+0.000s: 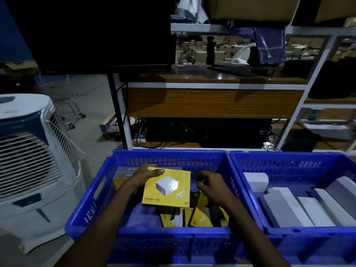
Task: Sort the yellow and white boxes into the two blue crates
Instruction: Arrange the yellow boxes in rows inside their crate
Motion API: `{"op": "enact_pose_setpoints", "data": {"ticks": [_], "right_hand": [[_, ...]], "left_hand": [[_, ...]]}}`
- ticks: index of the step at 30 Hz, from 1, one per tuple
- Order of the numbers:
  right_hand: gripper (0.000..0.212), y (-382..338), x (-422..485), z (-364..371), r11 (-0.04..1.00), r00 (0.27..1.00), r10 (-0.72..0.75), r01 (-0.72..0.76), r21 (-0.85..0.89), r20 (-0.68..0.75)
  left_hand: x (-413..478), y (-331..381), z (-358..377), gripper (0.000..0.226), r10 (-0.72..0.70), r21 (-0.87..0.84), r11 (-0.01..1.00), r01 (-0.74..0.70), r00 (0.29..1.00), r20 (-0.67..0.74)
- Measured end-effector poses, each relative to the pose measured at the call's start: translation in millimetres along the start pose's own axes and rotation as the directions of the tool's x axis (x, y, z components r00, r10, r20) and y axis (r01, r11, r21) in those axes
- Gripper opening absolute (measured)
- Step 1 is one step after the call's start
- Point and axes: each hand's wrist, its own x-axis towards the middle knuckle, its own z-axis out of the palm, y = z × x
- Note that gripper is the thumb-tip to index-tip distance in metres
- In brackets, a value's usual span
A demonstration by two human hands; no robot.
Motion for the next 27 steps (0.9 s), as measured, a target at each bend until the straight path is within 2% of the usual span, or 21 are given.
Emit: {"op": "enact_pose_setpoints", "data": {"ticks": [4, 6, 8, 10, 13, 16, 20, 23, 27], "right_hand": [[0.02, -19.0, 18.7, 14.3, 0.999, 0.999, -0.046, 0.045, 0.027, 0.023], [0.026, -33.2, 28.0, 20.5, 0.996, 0.999, -0.033, 0.031, 0.078, 0.021], [0.033, -49.0, 37.2, 29.3, 0.989, 0.999, -0.003, -0.003, 0.15, 0.039], [0.037, -62.7, 47.0, 41.2, 0.983, 0.999, 0.007, -0.015, 0.184, 0.041], [0.045, -73.7, 62.9, 64.1, 0.972, 0.995, 0.078, -0.089, 0.219, 0.057], [0.051, -72.1, 75.4, 91.6, 0.98, 0.987, 0.107, -0.125, 0.156, 0.122], [0.045, -66.6, 78.6, 112.4, 0.995, 0.982, 0.031, -0.047, 0.083, 0.186], [0.035, -55.7, 78.6, 112.9, 0.998, 0.976, 0.008, -0.02, 0.053, 0.219], [0.033, -38.0, 78.6, 110.9, 0.999, 0.957, 0.039, -0.045, 0.015, 0.287]], "left_hand": [[-5.4, 3.9, -13.4, 0.035, 0.076, 0.008, 0.997, -0.076, 0.994, -0.081], [-10.9, 3.1, -22.0, 0.026, 0.082, -0.019, 0.996, -0.085, 0.987, -0.136], [-14.4, 0.2, -33.2, 0.034, 0.079, -0.007, 0.997, -0.082, 0.971, -0.225], [-15.9, -4.6, -44.2, 0.043, 0.081, 0.062, 0.996, -0.065, 0.943, -0.322], [-22.0, -9.9, -51.3, 0.017, 0.128, 0.272, 0.962, -0.005, 0.891, -0.436], [-27.3, -26.5, -53.3, 0.015, 0.202, 0.436, 0.9, 0.013, 0.873, -0.444], [-29.2, -51.7, -57.2, 0.032, 0.142, 0.631, 0.764, 0.133, 0.919, -0.367], [-27.8, -54.8, -57.7, 0.034, 0.101, 0.705, 0.696, 0.133, 0.954, -0.281], [-21.7, -60.8, -61.7, 0.05, 0.061, 0.754, 0.644, 0.133, 0.973, -0.224]]}}
